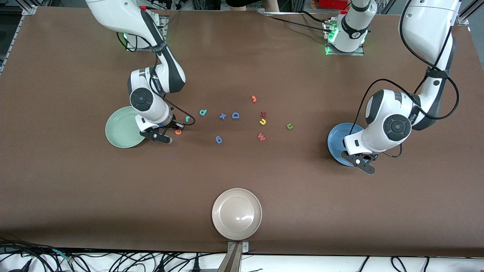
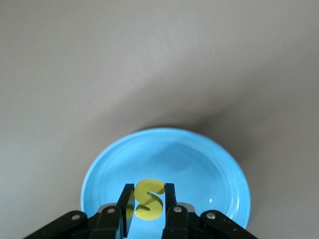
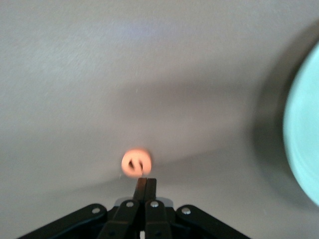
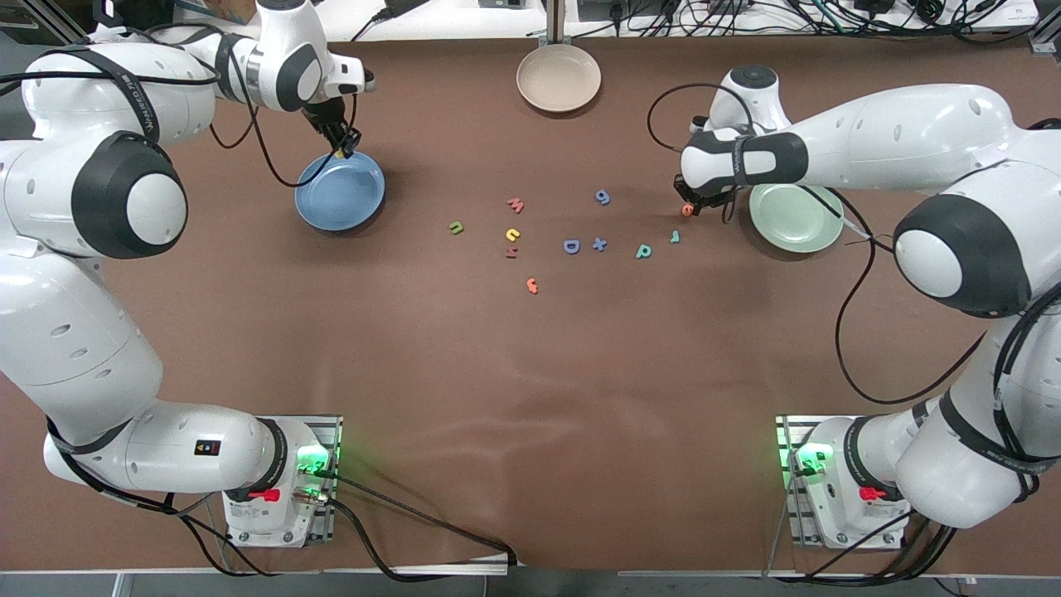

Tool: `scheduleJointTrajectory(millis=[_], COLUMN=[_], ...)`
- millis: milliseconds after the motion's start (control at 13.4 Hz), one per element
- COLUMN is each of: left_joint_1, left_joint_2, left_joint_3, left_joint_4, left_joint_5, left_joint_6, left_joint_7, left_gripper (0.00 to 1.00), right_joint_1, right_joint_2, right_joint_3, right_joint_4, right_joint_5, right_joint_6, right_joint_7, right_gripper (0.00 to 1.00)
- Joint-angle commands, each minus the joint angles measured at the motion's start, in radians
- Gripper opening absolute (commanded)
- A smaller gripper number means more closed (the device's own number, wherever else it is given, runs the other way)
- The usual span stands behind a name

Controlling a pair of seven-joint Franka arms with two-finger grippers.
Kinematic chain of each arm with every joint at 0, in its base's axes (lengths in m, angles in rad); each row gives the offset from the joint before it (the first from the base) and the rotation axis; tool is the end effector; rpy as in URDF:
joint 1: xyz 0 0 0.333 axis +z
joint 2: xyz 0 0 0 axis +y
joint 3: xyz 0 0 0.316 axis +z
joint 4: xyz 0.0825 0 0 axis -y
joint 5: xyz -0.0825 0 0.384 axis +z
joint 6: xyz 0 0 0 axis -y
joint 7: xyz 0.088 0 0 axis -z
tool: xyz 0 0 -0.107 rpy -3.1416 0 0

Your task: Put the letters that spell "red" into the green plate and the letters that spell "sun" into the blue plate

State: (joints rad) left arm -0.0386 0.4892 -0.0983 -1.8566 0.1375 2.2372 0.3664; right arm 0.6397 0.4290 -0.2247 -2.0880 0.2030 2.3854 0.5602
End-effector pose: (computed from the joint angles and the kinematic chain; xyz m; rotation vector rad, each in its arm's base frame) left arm 0.6247 -0.0786 0.2489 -2.9611 0.8917 0.1709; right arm 0.5232 0.2326 0.2111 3.0827 -0.4454 -0.1842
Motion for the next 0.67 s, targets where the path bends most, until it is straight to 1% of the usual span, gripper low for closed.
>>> scheduleJointTrajectory(millis=[0, 75, 149, 224, 298, 373, 447, 522, 596], left_joint_1=[0.037, 0.049, 0.058, 0.062, 0.062, 0.06, 0.06, 0.06, 0.051], left_joint_2=[-0.02, -0.023, -0.021, -0.021, -0.021, -0.024, -0.029, -0.034, -0.043], left_joint_3=[-0.02, -0.023, -0.035, -0.04, -0.041, -0.047, -0.064, -0.07, -0.072], left_joint_4=[-0.082, -0.105, -0.107, -0.107, -0.104, -0.098, -0.096, -0.092, -0.081], left_joint_5=[-0.024, -0.024, -0.024, -0.026, -0.026, -0.026, -0.026, -0.026, -0.026], left_joint_6=[0.06, 0.083, 0.087, 0.087, 0.085, 0.079, 0.078, 0.071, 0.055], left_joint_7=[0.042, 0.051, 0.051, 0.051, 0.049, 0.049, 0.04, 0.037, 0.031], left_gripper=[0.3, 0.31, 0.43, 0.65, 1.0, 1.0, 1.0, 1.0, 1.0], right_joint_1=[0.009, 0.009, 0.009, 0.011, 0.017, 0.026, 0.028, 0.028, 0.029], right_joint_2=[-0.042, -0.042, -0.039, -0.039, -0.039, -0.039, -0.033, -0.026, -0.02], right_joint_3=[-0.022, -0.025, -0.022, -0.018, -0.01, 0.017, 0.025, 0.025, 0.025], right_joint_4=[0.008, 0.011, 0.013, 0.013, 0.013, 0.016, 0.034, 0.042, 0.043], right_joint_5=[0.013, 0.013, 0.013, 0.016, 0.016, 0.016, 0.016, 0.015, 0.015], right_joint_6=[-0.081, -0.08, -0.078, -0.078, -0.078, -0.077, -0.077, -0.077, -0.074], right_joint_7=[0.007, 0.007, 0.016, 0.023, 0.058, 0.108, 0.141, 0.145, 0.144], right_gripper=[0.0, 0.0, 0.0, 0.0, 0.0, 0.0, 0.0, 0.21, 0.46])
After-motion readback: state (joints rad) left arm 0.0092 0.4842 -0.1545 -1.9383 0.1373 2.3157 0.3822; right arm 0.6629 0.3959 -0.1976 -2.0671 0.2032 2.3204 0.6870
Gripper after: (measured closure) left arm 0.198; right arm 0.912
